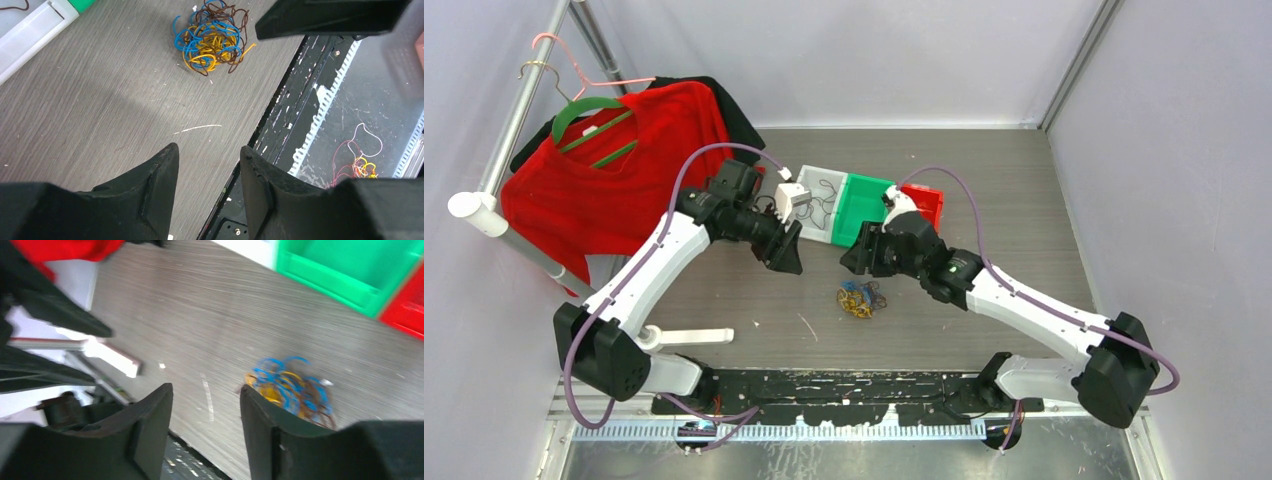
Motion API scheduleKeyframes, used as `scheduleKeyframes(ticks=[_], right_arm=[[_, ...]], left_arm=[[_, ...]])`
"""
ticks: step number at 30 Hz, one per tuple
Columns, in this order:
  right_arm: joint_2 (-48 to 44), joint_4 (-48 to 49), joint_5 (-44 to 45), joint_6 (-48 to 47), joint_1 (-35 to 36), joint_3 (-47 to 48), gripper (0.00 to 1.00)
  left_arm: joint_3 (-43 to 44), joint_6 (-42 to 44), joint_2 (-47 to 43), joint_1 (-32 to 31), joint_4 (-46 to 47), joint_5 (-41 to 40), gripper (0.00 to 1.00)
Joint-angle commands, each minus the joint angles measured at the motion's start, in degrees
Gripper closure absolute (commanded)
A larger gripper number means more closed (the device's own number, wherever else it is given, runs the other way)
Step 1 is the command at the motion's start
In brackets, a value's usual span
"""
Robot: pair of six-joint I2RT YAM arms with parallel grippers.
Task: Untangle the cables
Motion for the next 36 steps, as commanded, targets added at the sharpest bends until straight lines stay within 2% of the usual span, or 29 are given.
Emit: scheduleKeyframes(ticks=[1,7,12,15,23,32,36], right_arm=[[-2.9,-13.2,10.7,-0.1,-0.1,-2.4,0.40],[-8.0,-9.0,9.3,4.6,-0.1,-13.6,0.40],[-5.0,-3.9,6.3,3.6,-0.1,-15.8,0.43],[-2.0,-0.8,6.1,2.5,-0.1,-15.4,0.55],[4.6,3.2,3.8,-0.8,0.4,-8.4,0.98],[8.9,5.3,-0.7,-1.7,5.5,0.9,0.99],[7.4,-0.1,5.3,-2.3,5.8,2.9,0.96]], left_arm=[[0.9,-0.1,-0.2,-0.2,2.5,0.5,0.51],[1.3,1.0,-0.6,-0.2,2.1,-0.2,0.50],[1.9,1.4,-0.6,-0.2,1.2,-0.7,0.50],[2.0,1.4,-0.7,-0.2,1.2,-0.8,0.50],[2.2,1.5,-0.9,-0.2,0.9,-1.1,0.50],[0.1,1.9,-1.4,-0.2,1.4,-1.1,0.51],[-0.3,2.1,-1.2,-0.2,1.2,-1.3,0.52]])
